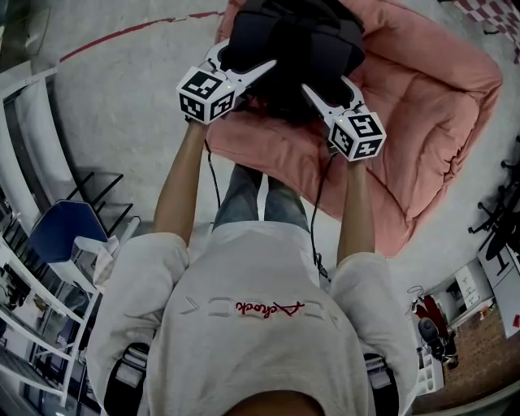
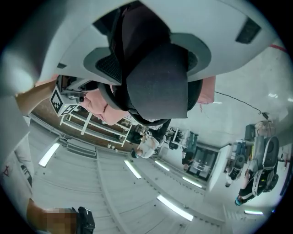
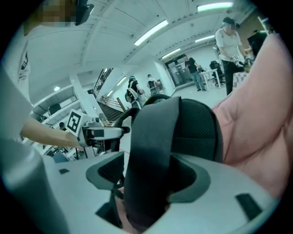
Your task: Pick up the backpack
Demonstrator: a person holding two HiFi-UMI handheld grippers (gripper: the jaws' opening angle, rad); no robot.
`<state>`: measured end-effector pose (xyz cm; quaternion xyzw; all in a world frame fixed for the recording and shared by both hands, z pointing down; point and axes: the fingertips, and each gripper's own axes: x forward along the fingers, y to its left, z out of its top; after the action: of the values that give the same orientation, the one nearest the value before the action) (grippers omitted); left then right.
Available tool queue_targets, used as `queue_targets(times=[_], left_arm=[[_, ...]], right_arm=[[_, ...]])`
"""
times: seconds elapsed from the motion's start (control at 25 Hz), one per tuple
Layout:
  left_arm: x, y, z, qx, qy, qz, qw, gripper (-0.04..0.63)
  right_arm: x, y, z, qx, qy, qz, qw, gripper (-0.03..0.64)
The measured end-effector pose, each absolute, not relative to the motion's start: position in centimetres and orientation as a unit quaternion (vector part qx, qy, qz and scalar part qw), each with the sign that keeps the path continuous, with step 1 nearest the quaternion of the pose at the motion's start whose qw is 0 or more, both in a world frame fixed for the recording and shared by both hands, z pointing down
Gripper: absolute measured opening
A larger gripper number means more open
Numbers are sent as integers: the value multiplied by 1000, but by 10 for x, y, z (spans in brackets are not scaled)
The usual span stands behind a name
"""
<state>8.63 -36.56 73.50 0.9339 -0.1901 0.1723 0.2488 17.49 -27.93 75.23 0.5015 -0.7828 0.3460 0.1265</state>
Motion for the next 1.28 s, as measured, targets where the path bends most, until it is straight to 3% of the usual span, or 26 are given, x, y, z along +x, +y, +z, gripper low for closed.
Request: queue_targets(times=[0.4,0.68,1.04,1.28], left_arm=[[101,-360,726,946,-112,156,263,318],[114,-364,724,947,-62,143,281,275],[122,-389,715,949,-84,116,280,238],[136,-415,701,955,-98,93,264,167]], right_arm=[[159,-283,742,380,-845,363,99,311],[153,-318,731,332,-863,377,56,210],[151,-346,723,345,-868,354,47,190],[157,-368,714,394,-859,324,48,101]])
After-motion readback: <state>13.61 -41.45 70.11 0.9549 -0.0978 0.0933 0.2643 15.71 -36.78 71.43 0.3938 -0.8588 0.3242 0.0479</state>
